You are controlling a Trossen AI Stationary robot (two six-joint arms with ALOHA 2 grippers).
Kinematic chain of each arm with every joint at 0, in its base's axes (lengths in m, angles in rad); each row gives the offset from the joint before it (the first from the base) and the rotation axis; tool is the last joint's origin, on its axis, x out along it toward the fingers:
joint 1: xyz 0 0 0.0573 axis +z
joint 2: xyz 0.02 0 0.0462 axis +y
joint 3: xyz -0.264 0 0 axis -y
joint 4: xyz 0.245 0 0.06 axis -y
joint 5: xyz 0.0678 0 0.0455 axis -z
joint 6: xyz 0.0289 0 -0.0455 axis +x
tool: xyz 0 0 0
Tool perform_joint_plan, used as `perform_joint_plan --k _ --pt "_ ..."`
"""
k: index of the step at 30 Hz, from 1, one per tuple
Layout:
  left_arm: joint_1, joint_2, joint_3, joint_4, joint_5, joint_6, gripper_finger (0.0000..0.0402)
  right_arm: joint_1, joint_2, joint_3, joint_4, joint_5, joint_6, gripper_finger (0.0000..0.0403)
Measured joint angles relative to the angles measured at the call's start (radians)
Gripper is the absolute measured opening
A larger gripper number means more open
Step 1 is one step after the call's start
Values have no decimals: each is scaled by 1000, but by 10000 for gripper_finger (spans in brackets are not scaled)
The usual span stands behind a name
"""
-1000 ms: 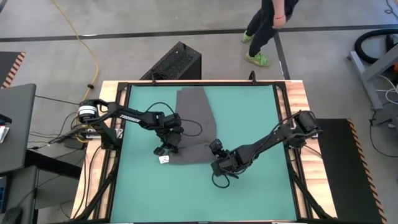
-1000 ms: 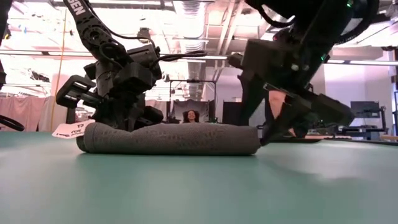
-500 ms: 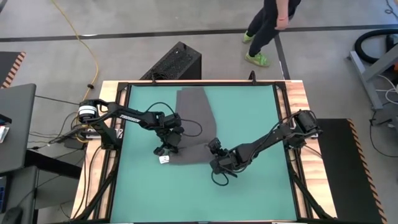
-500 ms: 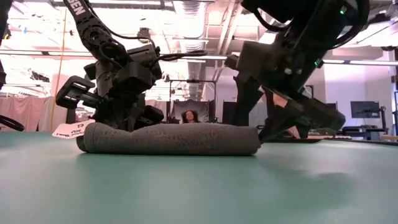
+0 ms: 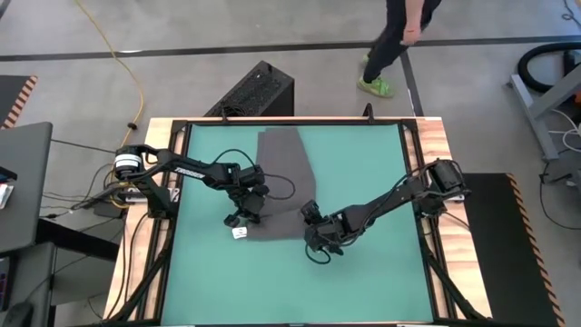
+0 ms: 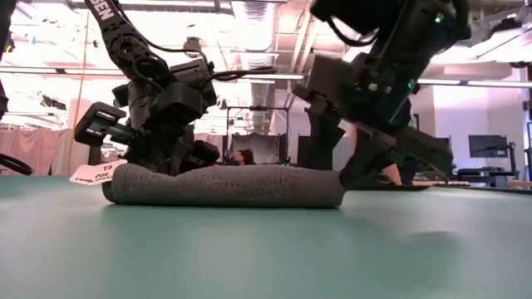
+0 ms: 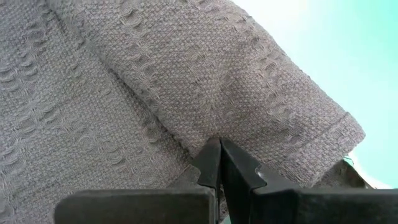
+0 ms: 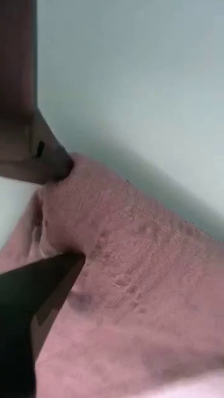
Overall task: Roll towel into tight, uniform cylinder
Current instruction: Roll the gray towel
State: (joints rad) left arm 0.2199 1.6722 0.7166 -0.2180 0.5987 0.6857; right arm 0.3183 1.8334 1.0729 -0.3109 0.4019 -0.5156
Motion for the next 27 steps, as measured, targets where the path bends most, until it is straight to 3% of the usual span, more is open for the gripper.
perform_joint_plan --k 10,20,27 --pt "0 0 5 7 0 -48 0 -8 110 20 -7 -29 152 20" --pt "-1 -69 95 -28 47 -181 0 9 -12 30 -37 -134 493 9" --pt "1 -84 111 72 -38 -85 0 -8 -112 33 -56 -174 636 9"
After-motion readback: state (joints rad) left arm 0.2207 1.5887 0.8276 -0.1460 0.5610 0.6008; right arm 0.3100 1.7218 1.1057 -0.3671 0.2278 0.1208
